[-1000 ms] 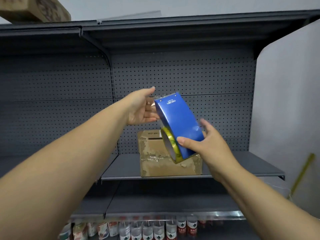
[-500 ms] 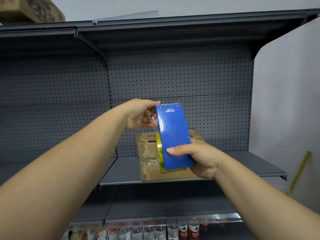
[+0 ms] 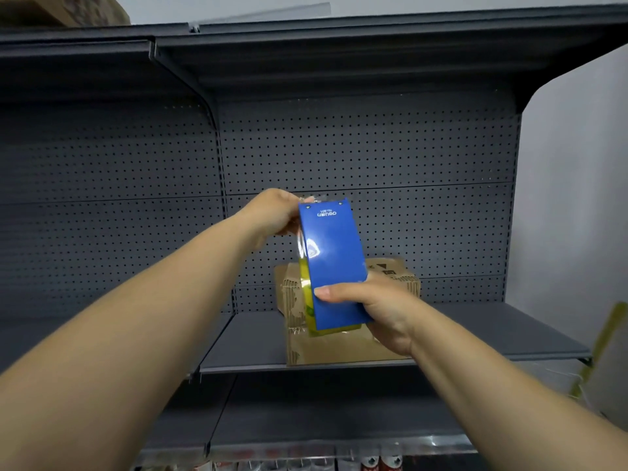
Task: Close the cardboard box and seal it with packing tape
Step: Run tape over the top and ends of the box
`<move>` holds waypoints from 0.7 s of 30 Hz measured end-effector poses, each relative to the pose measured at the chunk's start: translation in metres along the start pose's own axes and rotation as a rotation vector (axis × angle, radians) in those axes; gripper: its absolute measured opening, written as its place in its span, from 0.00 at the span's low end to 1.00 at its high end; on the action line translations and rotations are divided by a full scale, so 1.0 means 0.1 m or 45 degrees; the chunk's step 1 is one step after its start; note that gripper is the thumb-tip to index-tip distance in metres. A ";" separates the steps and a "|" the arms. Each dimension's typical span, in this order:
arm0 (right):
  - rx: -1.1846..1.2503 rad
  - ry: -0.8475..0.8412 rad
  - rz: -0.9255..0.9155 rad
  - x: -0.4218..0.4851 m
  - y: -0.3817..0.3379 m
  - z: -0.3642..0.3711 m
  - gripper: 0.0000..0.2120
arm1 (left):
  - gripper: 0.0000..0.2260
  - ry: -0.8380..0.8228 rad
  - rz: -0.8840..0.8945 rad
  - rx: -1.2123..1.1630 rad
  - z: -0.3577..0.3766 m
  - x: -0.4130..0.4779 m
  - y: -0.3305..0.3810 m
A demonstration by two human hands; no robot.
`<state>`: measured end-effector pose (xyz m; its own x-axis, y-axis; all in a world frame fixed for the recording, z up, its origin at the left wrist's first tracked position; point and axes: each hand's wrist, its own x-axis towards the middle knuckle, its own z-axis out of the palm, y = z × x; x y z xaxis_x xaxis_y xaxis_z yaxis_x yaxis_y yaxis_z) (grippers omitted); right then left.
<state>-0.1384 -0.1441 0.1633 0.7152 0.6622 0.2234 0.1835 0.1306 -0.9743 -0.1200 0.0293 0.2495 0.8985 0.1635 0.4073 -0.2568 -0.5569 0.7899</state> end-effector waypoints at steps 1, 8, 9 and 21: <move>-0.014 0.000 0.006 0.03 0.01 -0.01 0.16 | 0.16 0.033 0.007 0.010 -0.01 0.04 -0.01; -0.035 -0.034 0.056 0.16 0.21 0.04 0.19 | 0.13 0.166 0.089 0.014 -0.28 0.32 -0.10; -0.018 -0.026 0.052 0.19 0.21 0.04 0.18 | 0.13 0.184 0.098 -0.016 -0.29 0.37 -0.13; 0.095 0.083 0.266 0.27 0.60 -0.06 0.17 | 0.16 0.161 -0.024 0.373 0.06 0.70 -0.95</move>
<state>-0.1039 -0.1226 0.1109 0.7748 0.6320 0.0156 -0.0218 0.0515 -0.9984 -0.0302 0.0889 0.1999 0.8462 0.2659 0.4618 -0.1102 -0.7605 0.6399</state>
